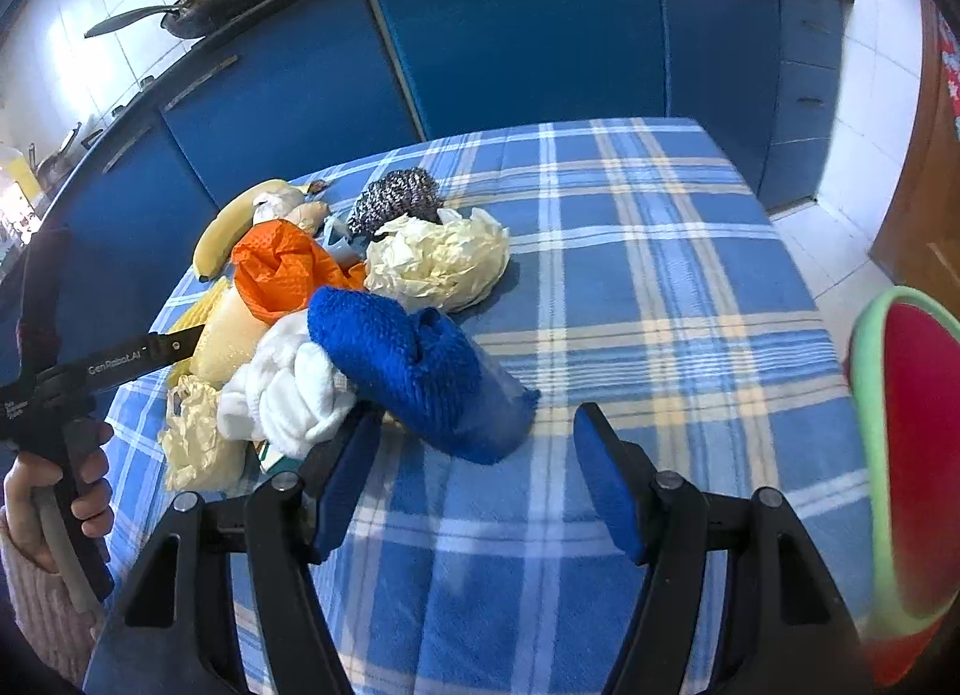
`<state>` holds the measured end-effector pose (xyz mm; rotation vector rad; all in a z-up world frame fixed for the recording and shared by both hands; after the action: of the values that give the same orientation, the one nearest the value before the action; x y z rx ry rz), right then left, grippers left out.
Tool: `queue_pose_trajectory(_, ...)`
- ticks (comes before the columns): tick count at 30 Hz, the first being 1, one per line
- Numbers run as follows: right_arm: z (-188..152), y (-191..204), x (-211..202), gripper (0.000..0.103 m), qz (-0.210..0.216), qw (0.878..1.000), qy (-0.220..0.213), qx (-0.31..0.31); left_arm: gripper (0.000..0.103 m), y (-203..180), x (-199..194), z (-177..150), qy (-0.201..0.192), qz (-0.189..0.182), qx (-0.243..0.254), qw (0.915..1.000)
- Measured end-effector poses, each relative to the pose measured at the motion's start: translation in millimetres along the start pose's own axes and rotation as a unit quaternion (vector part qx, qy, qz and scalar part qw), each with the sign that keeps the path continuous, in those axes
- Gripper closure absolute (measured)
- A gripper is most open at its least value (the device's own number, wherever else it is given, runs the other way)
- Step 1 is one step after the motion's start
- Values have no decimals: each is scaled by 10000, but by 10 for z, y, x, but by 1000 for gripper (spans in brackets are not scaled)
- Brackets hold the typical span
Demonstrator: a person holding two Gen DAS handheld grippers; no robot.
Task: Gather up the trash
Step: 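Return both tools to the table toward the remaining items, then grasp a yellow foam net with the left gripper while the right grasps the blue cloth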
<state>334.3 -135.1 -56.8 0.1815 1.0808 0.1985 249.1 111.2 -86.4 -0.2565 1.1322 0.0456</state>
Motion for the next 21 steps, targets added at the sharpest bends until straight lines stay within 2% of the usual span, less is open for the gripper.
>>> queue_pose_trajectory(1,8,3,28,34,17,10000,23,-4,41,-10,1,-1,-17,-11,1,10000)
queue_pose_trajectory(2,13,4,53,36,33,10000,40,-9,47,-12,-3,-1,-39,-17,11,10000)
queue_pose_trajectory(4,19,4,93,48,102,9999,85,-5,56,-31,-9,-6,-66,-88,22,9999)
queue_pose_trajectory(6,26,-1,122,55,160,9998,112,12,71,-37,-16,-9,-61,-208,16,9998)
queue_pose_trajectory(9,21,1,138,71,165,9998,106,3,83,-51,-4,-13,-21,-418,-12,9991)
queue_pose_trajectory(12,25,-7,119,83,115,9999,63,4,89,-74,-42,-35,-81,-438,-10,9990)
queue_pose_trajectory(15,9,-17,64,89,63,10000,-18,12,90,-80,-118,-73,-142,-521,-51,9985)
queue_pose_trajectory(21,-32,-39,-171,91,71,9995,-289,124,90,-125,-396,-159,-379,-736,-63,9965)
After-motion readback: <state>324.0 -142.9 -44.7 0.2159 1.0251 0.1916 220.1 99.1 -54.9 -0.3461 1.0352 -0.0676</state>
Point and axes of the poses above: each gripper's, at about its wrist camera, not at the fingertips, and x roughly the way its jaws point, y to its left, z to its top, the point moved 3 cm from there along x, roughly the way its jaws point, and after that the axes turned 10 degrees about y, right-handed, at the moved point
